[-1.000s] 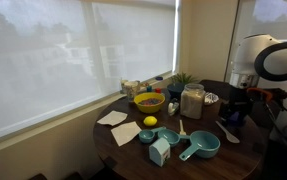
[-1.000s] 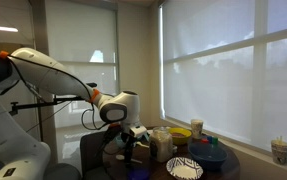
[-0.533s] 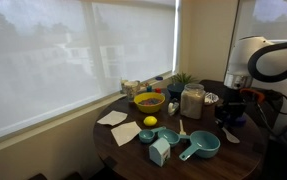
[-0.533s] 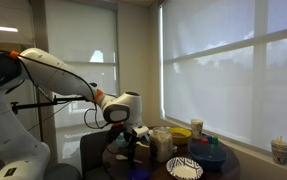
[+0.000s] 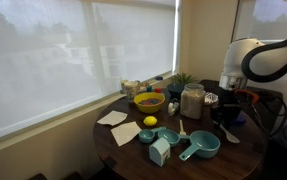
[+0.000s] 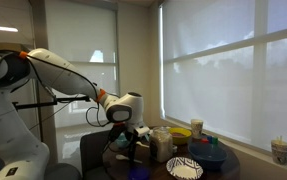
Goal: Use the white spoon to get some sugar from the sugar bowl and pour it on the white plate
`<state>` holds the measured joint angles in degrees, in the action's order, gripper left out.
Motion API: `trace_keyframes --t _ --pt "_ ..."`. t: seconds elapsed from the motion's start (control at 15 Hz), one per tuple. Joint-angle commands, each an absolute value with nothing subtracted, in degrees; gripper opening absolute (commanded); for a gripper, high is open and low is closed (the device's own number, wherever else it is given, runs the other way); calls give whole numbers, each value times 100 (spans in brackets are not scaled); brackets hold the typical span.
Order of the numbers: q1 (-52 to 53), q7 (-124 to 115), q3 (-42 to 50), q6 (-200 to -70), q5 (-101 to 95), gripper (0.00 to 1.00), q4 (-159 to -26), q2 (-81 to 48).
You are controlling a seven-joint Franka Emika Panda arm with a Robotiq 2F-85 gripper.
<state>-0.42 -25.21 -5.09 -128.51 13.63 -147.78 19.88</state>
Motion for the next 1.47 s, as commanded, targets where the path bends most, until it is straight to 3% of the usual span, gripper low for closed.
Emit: trace_keyframes --t 0.0,0.07,0.4,1.33,1.4 --pt "56 -2461 -473 -12858 1608 33 -14603 1755" --pt "44 -2486 -480 -12865 1583 33 -14596 1744" --pt "-4 -2580 -500 -12842 1455 1 -14556 1798" --pt "-115 -2885 -664 -12725 705 3 -14290 2342" --pt "-124 -2918 -683 -12722 667 13 -14270 2424"
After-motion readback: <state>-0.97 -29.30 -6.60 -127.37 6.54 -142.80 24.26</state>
